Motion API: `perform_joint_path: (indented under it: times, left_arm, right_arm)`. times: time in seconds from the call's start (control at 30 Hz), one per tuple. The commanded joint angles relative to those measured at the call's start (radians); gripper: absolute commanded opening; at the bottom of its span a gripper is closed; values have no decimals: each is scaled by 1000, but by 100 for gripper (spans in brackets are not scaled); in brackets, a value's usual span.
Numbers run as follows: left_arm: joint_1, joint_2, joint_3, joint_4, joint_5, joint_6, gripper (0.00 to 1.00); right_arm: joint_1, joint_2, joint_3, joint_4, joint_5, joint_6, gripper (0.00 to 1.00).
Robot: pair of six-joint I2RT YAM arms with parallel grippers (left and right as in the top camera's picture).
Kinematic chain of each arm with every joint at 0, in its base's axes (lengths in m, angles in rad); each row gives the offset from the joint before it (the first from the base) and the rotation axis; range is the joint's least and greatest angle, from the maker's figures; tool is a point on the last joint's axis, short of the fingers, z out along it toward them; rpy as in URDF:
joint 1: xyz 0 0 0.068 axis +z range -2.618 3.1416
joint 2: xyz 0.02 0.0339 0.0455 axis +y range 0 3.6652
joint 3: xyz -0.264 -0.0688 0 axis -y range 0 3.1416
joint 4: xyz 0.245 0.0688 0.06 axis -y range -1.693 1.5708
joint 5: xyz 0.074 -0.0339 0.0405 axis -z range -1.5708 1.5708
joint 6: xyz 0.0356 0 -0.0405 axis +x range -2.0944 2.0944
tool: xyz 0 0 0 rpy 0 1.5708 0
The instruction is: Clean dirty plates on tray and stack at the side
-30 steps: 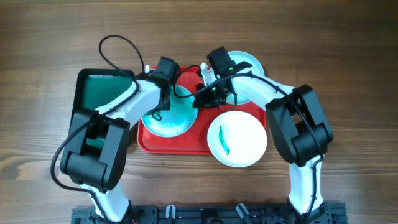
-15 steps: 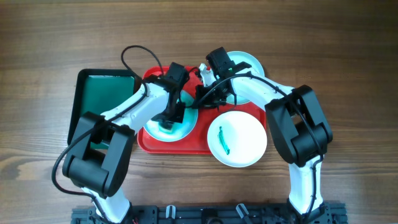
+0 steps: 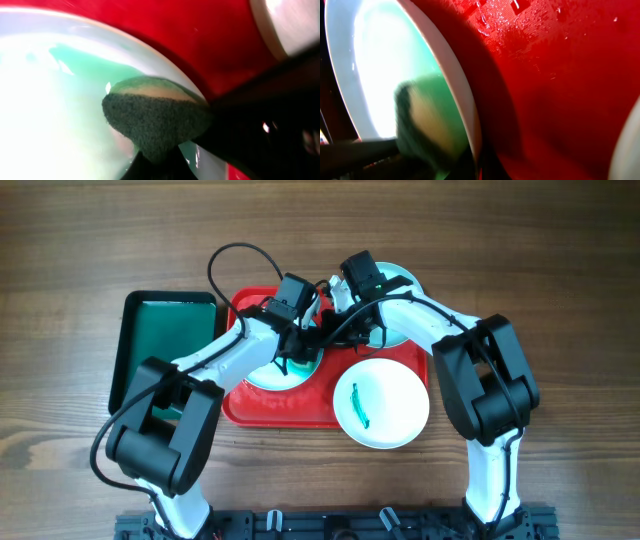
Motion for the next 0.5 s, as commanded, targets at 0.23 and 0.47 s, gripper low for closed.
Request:
perform_joint_path:
  times: [0.23, 0.47]
  left_arm:
    - [193, 32, 63, -67, -369, -152, 4]
    - [230, 17, 300, -317, -354, -151, 4]
  right_arm:
    - [30, 43, -18, -29, 13, -6, 4]
    - [30, 26, -15, -108, 36, 13, 4]
